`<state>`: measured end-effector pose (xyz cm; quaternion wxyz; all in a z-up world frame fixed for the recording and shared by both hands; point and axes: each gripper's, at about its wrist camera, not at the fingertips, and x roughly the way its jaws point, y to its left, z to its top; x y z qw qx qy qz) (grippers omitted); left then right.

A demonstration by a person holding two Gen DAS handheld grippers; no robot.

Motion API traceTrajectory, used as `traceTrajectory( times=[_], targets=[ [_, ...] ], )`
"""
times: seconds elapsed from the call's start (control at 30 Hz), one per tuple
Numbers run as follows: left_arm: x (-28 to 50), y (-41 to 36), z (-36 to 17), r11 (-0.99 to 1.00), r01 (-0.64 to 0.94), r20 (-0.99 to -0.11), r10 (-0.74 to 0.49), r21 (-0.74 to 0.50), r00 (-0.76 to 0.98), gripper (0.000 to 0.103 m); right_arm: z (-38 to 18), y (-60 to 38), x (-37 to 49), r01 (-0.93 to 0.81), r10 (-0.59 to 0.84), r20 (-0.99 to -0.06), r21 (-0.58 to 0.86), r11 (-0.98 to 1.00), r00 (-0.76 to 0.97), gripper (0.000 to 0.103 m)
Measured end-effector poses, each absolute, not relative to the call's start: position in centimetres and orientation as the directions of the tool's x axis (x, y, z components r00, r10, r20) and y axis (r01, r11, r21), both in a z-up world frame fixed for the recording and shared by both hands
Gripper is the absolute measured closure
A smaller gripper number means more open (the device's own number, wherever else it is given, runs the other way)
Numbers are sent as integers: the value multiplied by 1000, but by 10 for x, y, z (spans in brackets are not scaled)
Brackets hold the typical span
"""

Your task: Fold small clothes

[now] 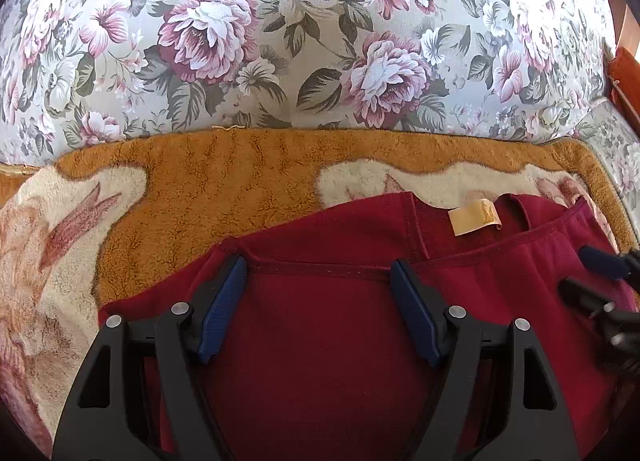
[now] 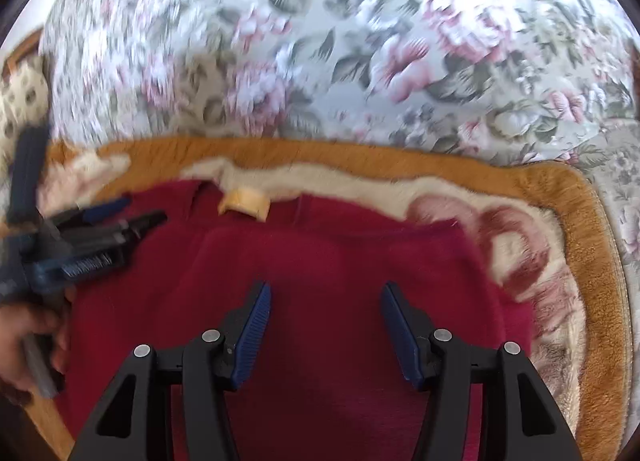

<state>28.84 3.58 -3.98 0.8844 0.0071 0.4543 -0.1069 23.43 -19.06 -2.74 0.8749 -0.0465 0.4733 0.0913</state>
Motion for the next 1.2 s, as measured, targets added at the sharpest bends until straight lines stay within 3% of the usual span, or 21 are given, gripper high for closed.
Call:
traceTrajectory(
  times=[0.23,0.4,0.5,0.67,0.73,0.87,1.0,1.13,1.2],
  targets=[
    [289,36,-40,977,195,-805,-182,-85,564,28,-32,-190,236,-214,111,-828,-11,977,549,42],
    [288,36,-40,977,195,-803,-185,-88,566,28,-10,-190,227,-186,97,-829,-9,982,551,48],
    [288,36,-40,977,194,-801,-186,-90,568,28,11,-174,196,-258,152,-803,-3,966,576,48],
    [288,35,-39,977,193,-801,-186,-90,569,28,-20,-146,162,-325,77,-820,-137,936,566,43],
    [287,35,-40,977,189,-800,-187,-93,570,28,-24,-149,161,-294,66,-792,-147,945,607,35],
    [287,35,-40,977,188,-799,-189,-97,571,28,-24,-158,167,-272,94,-802,-88,958,591,28],
    [288,35,-40,977,189,-797,-191,-98,572,28,-17,-159,169,-277,95,-806,-88,957,584,30],
    [288,36,-40,977,187,-796,-195,-105,573,28,5,-171,145,-178,84,-778,-37,983,622,32],
    [288,37,-40,976,188,-795,-198,-108,573,27,-4,-181,141,-113,45,-808,-26,993,588,31]
  ],
)
